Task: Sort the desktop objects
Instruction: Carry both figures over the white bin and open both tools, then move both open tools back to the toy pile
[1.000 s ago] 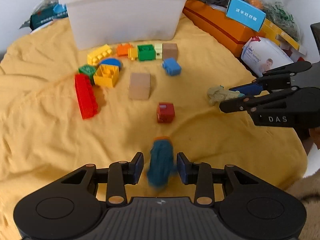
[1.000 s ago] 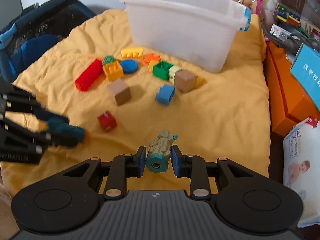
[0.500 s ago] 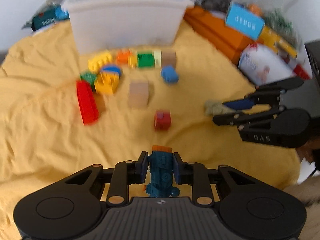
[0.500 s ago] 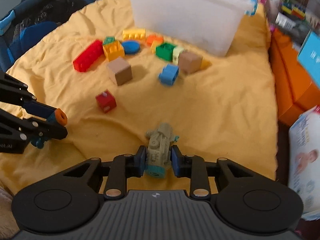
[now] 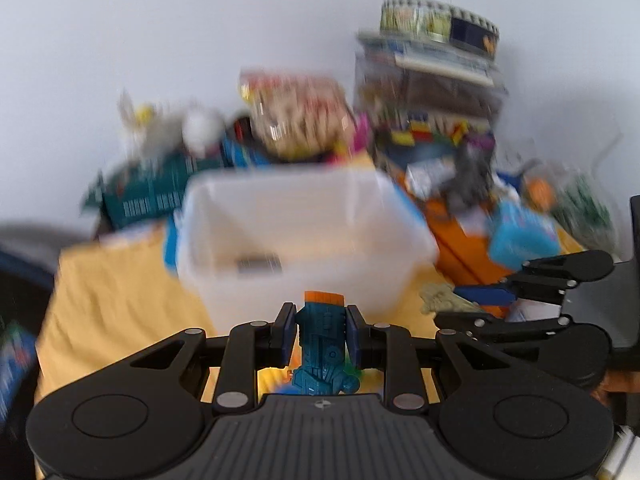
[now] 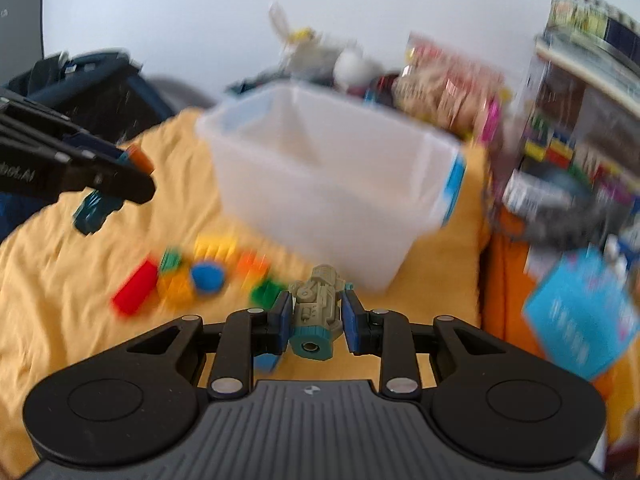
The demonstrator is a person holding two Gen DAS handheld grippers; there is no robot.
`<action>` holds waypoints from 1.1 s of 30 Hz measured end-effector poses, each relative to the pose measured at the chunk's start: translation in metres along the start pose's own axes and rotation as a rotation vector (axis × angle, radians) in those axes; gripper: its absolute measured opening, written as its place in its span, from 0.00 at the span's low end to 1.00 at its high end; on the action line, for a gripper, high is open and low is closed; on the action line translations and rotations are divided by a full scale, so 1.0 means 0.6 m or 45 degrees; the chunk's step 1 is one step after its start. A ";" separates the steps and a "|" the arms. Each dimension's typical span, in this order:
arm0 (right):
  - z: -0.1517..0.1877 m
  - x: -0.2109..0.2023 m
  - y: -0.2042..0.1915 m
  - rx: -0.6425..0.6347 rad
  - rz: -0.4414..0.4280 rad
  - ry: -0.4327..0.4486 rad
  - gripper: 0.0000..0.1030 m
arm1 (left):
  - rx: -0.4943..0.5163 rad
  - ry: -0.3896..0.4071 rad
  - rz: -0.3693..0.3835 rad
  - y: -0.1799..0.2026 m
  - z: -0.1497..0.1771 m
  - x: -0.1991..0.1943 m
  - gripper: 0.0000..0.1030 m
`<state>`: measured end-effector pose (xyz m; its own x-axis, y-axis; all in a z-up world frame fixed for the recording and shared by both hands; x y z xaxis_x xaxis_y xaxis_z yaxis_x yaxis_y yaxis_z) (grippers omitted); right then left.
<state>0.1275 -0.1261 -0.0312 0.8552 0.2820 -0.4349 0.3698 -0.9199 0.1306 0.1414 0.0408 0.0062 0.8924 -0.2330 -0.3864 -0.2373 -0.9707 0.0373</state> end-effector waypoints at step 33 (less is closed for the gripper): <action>-0.025 0.059 0.028 0.066 0.012 0.011 0.42 | 0.102 -0.032 -0.125 -0.045 0.071 0.036 0.68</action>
<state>0.1697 -0.1274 -0.0309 0.8618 0.2755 -0.4260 0.3426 -0.9353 0.0881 0.1508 0.0646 -0.0426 0.9033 -0.1348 -0.4072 -0.1803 -0.9807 -0.0753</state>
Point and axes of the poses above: each gripper's, at about its wrist camera, not at the fingertips, and x roughly the way its jaws point, y to its right, z to its underside, the point moved 10 cm from there along x, roughly the way its jaws point, and after that the axes turned 14 degrees about y, right-handed, at the moved point
